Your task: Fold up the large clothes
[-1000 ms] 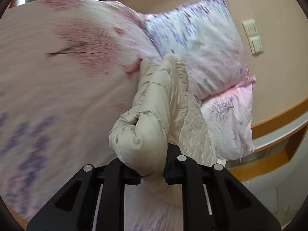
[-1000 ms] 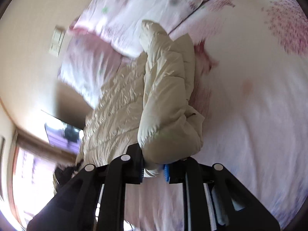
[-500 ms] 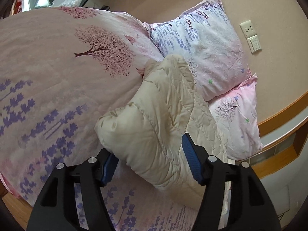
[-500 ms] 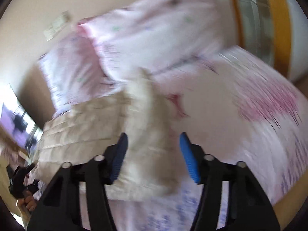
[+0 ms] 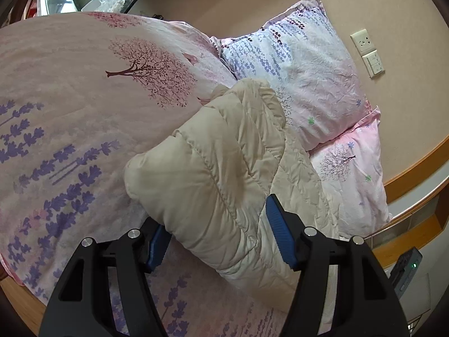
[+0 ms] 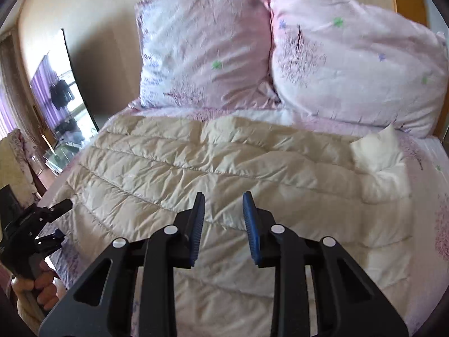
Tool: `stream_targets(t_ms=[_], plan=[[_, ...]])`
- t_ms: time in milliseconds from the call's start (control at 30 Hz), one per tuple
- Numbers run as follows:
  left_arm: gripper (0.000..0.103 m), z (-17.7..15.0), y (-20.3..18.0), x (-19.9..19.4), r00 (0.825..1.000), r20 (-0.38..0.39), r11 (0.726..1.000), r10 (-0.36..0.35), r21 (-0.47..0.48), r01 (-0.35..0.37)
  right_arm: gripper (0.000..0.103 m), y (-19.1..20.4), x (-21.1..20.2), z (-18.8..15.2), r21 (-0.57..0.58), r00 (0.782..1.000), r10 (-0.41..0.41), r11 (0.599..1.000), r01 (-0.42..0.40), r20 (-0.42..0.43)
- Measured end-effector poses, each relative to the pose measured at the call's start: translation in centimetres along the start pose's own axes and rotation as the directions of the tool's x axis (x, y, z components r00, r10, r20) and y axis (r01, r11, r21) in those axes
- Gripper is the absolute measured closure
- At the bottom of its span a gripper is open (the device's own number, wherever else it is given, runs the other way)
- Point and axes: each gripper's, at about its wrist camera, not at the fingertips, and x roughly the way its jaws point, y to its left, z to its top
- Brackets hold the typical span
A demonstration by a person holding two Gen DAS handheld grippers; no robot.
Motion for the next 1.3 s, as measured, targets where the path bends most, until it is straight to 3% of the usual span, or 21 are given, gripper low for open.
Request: stream_targets(t_ms=[233,367,667,767,900,1100,1233,1300], plan=[[0.039,0.1,-0.4,0.5,1.000,0.018,1.000,0.013,-0.002,-0.013,0.083,1.0,1.5,0.5,-0.008,1.000,-0.024,1.000,0.024,0.002],[0.039,0.2,-0.4,0.8,0.999,0.032,1.000,0.004,-0.014,-0.003,0.083,0.4,5.1,0.0,0.008,0.991,-0.031,0.999,0.032,-0.134],[0.040,1.2,0.1,1.3,0.997,0.064,0.994,-0.044,-0.093,0.050,0.083,0.9,6.6,-0.7,-0.035,0.983,-0.064,0.998,0.059,-0.173],[0.058,1.5,0.0,1.7,0.996,0.063,0.994,-0.060,-0.092,0.066,0.083,1.0,6.7,-1.0,-0.043,0.982,-0.071,0.997,0.064,-0.174],[0.069,1.6,-1.9,1.2,0.991,0.084,0.995,-0.100,-0.009,0.101,0.083,1.3,6.9,-1.2,-0.062,0.980,-0.090,0.995,0.081,-0.176],[0.071,1.7,-6.9,-0.4,0.966,0.108,0.964,-0.236,0.148,0.220,0.083,1.2,7.5,-1.1,-0.067,0.977,-0.104,0.993,0.093,-0.184],[0.071,1.0,-10.3,-1.4,0.930,0.091,0.910,-0.357,0.260,0.324,0.083,1.4,8.1,-0.8,-0.075,0.974,-0.117,0.992,0.104,-0.196],[0.071,0.2,-12.3,-1.6,0.906,0.057,0.868,-0.420,0.315,0.383,0.083,1.3,8.3,-0.7,-0.075,0.973,-0.118,0.992,0.105,-0.196]])
